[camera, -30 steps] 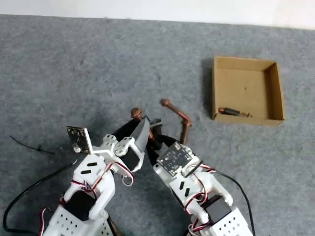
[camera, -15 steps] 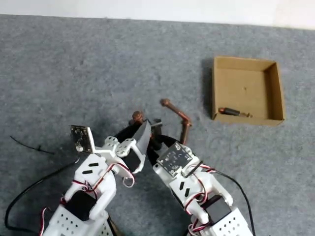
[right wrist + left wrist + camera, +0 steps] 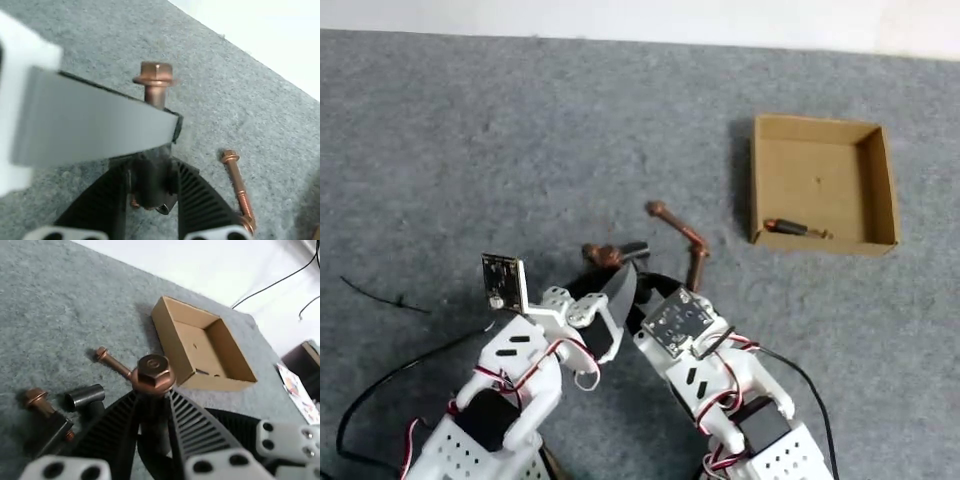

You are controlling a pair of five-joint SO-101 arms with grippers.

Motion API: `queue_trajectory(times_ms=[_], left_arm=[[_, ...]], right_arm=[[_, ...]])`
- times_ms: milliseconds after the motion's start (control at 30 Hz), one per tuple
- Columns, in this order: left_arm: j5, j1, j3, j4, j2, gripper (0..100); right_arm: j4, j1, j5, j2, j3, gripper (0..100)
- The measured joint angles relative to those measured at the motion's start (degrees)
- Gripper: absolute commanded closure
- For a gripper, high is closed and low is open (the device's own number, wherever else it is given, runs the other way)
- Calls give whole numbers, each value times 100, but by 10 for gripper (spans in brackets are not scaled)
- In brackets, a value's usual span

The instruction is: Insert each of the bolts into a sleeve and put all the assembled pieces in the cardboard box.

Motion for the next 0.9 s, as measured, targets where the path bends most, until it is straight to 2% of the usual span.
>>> queue_trajectory(times_ms=[900], left_arm=[[-9,149,0,123,-9,993]], right_arm=[[9,0,9,9,0,993]])
